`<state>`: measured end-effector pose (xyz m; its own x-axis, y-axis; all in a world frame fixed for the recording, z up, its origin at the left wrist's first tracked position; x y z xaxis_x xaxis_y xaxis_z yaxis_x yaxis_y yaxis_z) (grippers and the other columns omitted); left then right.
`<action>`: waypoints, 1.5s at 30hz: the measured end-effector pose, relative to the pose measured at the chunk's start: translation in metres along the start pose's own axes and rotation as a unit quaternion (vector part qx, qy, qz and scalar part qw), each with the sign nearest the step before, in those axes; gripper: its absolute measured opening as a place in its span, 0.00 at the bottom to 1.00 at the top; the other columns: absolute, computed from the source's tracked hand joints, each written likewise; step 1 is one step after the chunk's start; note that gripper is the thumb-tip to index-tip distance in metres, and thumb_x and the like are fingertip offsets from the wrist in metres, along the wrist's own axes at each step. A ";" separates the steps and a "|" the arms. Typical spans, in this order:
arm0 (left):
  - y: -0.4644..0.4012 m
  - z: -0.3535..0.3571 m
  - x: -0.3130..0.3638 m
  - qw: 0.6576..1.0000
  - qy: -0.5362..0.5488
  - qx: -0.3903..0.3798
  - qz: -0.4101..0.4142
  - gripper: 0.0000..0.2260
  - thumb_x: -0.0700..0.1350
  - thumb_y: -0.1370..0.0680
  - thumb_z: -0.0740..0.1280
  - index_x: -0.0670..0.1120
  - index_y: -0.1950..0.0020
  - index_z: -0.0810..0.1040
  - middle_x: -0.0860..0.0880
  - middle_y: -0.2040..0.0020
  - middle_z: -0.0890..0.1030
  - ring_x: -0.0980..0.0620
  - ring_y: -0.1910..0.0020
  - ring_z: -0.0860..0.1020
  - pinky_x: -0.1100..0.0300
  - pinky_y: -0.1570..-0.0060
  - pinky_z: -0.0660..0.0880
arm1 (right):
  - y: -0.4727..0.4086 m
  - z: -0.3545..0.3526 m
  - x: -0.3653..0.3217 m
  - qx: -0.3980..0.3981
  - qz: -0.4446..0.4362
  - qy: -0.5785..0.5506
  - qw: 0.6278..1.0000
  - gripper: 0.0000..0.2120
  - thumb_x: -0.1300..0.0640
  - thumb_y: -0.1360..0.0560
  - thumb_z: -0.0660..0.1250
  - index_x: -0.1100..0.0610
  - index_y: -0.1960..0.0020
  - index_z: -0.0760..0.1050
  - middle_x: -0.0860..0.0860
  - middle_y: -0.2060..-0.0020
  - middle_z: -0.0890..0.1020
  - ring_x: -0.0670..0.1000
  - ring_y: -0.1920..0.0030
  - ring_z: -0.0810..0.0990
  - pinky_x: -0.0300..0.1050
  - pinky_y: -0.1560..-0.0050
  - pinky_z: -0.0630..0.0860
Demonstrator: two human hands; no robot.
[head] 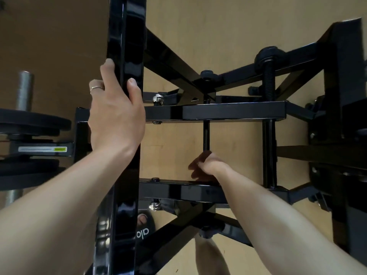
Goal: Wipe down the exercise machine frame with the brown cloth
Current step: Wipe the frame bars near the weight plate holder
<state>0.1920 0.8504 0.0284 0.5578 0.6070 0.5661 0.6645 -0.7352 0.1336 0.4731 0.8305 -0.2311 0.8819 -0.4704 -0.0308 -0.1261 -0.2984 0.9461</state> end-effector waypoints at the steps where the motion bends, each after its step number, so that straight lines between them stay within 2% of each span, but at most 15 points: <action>1: -0.001 0.000 0.000 1.000 0.002 -0.001 0.002 0.22 0.56 0.14 0.54 0.52 0.21 0.59 0.39 0.31 0.70 0.52 0.57 0.69 0.61 0.65 0.63 | 0.004 0.006 0.005 -0.051 -0.007 0.078 0.996 0.23 0.52 0.16 0.64 0.59 0.24 0.68 0.60 0.32 0.77 0.61 0.34 0.77 0.58 0.32 0.75; 4: 0.000 -0.001 0.001 1.000 0.003 -0.002 0.003 0.22 0.55 0.14 0.54 0.52 0.20 0.58 0.39 0.31 0.70 0.48 0.53 0.70 0.53 0.58 0.68 | 0.018 0.014 0.019 -0.153 -0.004 0.242 0.958 0.20 0.52 0.16 0.61 0.58 0.27 0.74 0.56 0.30 0.75 0.59 0.34 0.76 0.53 0.34 0.75; 6: 0.000 -0.001 0.002 1.000 -0.004 -0.003 0.006 0.22 0.55 0.14 0.54 0.52 0.20 0.58 0.38 0.31 0.70 0.47 0.53 0.70 0.50 0.56 0.68 | 0.019 0.014 0.020 -0.155 -0.003 0.258 0.954 0.19 0.52 0.17 0.61 0.59 0.29 0.75 0.56 0.34 0.77 0.59 0.39 0.78 0.52 0.39 0.77; 8: -0.001 -0.001 0.003 1.000 -0.008 -0.004 0.006 0.22 0.55 0.14 0.54 0.52 0.20 0.58 0.38 0.31 0.70 0.47 0.53 0.71 0.49 0.55 0.68 | 0.021 0.013 0.015 -0.133 -0.011 0.239 0.962 0.21 0.52 0.18 0.64 0.59 0.28 0.73 0.57 0.32 0.77 0.59 0.37 0.78 0.55 0.35 0.76; 12: 0.002 -0.001 0.003 0.999 -0.022 -0.023 0.005 0.23 0.56 0.14 0.53 0.53 0.20 0.56 0.37 0.27 0.67 0.42 0.48 0.74 0.46 0.53 0.70 | 0.044 -0.018 0.001 0.073 -0.076 0.132 0.986 0.18 0.49 0.20 0.66 0.57 0.34 0.75 0.54 0.47 0.82 0.56 0.48 0.81 0.55 0.41 0.80; 15: 0.000 -0.004 0.004 0.997 -0.028 -0.066 -0.021 0.24 0.56 0.13 0.53 0.55 0.18 0.52 0.37 0.23 0.61 0.34 0.36 0.74 0.38 0.41 0.71 | 0.082 -0.038 -0.004 0.164 -0.151 0.084 0.971 0.26 0.46 0.18 0.64 0.55 0.25 0.65 0.55 0.41 0.80 0.57 0.45 0.82 0.52 0.47 0.81; 19: 0.014 -0.017 0.013 0.987 -0.116 -0.109 -0.027 0.31 0.55 0.15 0.59 0.53 0.17 0.46 0.36 0.23 0.59 0.32 0.28 0.65 0.38 0.26 0.60 | 0.139 -0.046 -0.009 0.201 -0.212 0.000 0.956 0.26 0.45 0.20 0.68 0.50 0.26 0.63 0.53 0.39 0.78 0.56 0.44 0.82 0.49 0.55 0.84; 23: 0.066 -0.034 0.024 0.978 -0.155 -0.133 0.037 0.33 0.55 0.16 0.60 0.51 0.17 0.45 0.36 0.21 0.55 0.34 0.23 0.59 0.40 0.23 0.55 | 0.199 -0.047 -0.014 0.186 -0.244 -0.170 0.936 0.23 0.47 0.20 0.70 0.49 0.30 0.65 0.52 0.38 0.76 0.55 0.45 0.81 0.53 0.56 0.86; 25: 0.091 -0.045 0.028 0.973 -0.170 -0.140 0.068 0.32 0.55 0.16 0.60 0.50 0.17 0.48 0.37 0.20 0.55 0.36 0.22 0.57 0.41 0.22 0.54 | 0.232 -0.046 -0.014 0.180 -0.234 -0.237 0.926 0.23 0.47 0.20 0.70 0.48 0.29 0.65 0.51 0.37 0.75 0.53 0.46 0.79 0.48 0.59 0.85; 29: 0.135 -0.072 0.034 0.968 -0.154 -0.183 0.079 0.32 0.56 0.16 0.60 0.52 0.17 0.50 0.40 0.20 0.59 0.38 0.22 0.58 0.41 0.23 0.56 | 0.293 -0.030 -0.007 0.148 -0.199 -0.394 0.885 0.27 0.47 0.20 0.70 0.50 0.26 0.64 0.52 0.34 0.75 0.53 0.42 0.77 0.42 0.64 0.77; 33: 0.171 -0.109 0.039 0.959 -0.129 -0.231 0.099 0.33 0.55 0.17 0.63 0.52 0.17 0.51 0.41 0.21 0.64 0.39 0.25 0.66 0.40 0.27 0.66 | 0.346 -0.003 0.001 0.132 -0.183 -0.449 0.864 0.28 0.46 0.20 0.70 0.50 0.25 0.63 0.53 0.33 0.76 0.54 0.42 0.77 0.51 0.48 0.81; 37: 0.202 -0.149 0.038 0.945 -0.093 -0.289 0.121 0.35 0.49 0.19 0.67 0.54 0.17 0.52 0.44 0.22 0.66 0.41 0.27 0.69 0.41 0.29 0.69 | 0.394 0.013 0.005 0.134 -0.210 -0.440 0.863 0.30 0.43 0.22 0.71 0.51 0.25 0.65 0.52 0.32 0.75 0.55 0.36 0.76 0.43 0.53 0.77; 40: 0.217 -0.177 0.038 0.934 -0.035 -0.336 0.114 0.37 0.44 0.20 0.69 0.56 0.17 0.52 0.46 0.23 0.68 0.43 0.28 0.71 0.44 0.31 0.73 | 0.429 0.018 0.003 0.121 -0.217 -0.447 0.859 0.31 0.41 0.23 0.71 0.50 0.26 0.65 0.52 0.33 0.76 0.56 0.35 0.77 0.54 0.41 0.80; 43: 0.223 -0.200 0.038 0.927 0.034 -0.364 0.085 0.39 0.40 0.22 0.70 0.57 0.18 0.53 0.48 0.28 0.71 0.49 0.35 0.75 0.59 0.46 0.79 | 0.460 0.021 -0.005 0.079 -0.232 -0.428 0.870 0.31 0.40 0.23 0.71 0.48 0.25 0.65 0.51 0.34 0.76 0.57 0.36 0.77 0.60 0.37 0.79; 45: 0.223 -0.213 0.037 0.924 0.078 -0.371 0.047 0.39 0.40 0.22 0.71 0.58 0.18 0.53 0.51 0.33 0.72 0.55 0.44 0.77 0.69 0.58 0.75 | 0.478 0.019 -0.012 0.043 -0.244 -0.434 0.866 0.30 0.40 0.23 0.71 0.47 0.26 0.66 0.51 0.35 0.77 0.57 0.37 0.78 0.62 0.36 0.78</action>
<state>0.2553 0.6448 0.2522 0.4794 0.5217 0.7057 0.0598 -0.8217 0.5668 0.3936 0.6772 0.2153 0.1709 -0.7067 -0.6866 0.1000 -0.6808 0.7256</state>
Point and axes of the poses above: each hand's wrist, its own y-axis away from the middle knuckle, its own z-axis out of the palm, x = y × z, the point moved 6 cm from there along -y, towards the middle knuckle
